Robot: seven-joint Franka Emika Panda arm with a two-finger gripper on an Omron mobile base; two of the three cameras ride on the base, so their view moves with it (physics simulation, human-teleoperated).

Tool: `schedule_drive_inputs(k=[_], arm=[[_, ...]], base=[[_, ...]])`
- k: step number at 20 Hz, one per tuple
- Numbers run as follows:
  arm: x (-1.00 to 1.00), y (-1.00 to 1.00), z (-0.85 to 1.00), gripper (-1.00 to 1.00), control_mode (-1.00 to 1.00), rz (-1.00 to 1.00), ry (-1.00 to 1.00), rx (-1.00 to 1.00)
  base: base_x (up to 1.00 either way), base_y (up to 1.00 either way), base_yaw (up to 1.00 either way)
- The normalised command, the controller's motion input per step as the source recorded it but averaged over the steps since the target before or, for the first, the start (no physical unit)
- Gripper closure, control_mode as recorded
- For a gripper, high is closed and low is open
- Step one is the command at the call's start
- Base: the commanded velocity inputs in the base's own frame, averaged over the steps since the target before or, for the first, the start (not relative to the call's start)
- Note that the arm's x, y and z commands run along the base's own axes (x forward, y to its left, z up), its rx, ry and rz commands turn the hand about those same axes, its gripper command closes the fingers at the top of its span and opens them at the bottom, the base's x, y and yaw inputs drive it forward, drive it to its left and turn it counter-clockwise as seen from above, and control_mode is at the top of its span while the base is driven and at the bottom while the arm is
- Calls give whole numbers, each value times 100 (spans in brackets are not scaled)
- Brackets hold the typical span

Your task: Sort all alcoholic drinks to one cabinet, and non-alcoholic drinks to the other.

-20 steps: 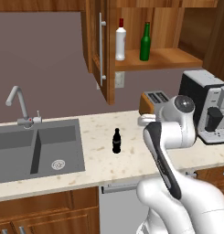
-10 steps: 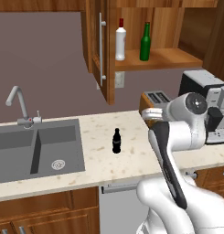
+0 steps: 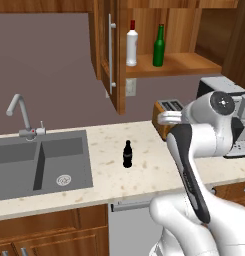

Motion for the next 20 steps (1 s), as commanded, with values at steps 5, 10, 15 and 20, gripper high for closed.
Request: schedule_drive_inputs(k=[5, 10, 15, 20], arm=[[-23, 0, 0, 100, 100, 0, 0, 0], [0, 0, 0, 100, 100, 0, 0, 0], [0, 0, 0, 100, 100, 0, 0, 0], [0, 0, 0, 100, 100, 0, 0, 0]], base=[[-17, 0, 0], [-100, -2, 0], [-97, -25, 0], [-39, -69, 0]])
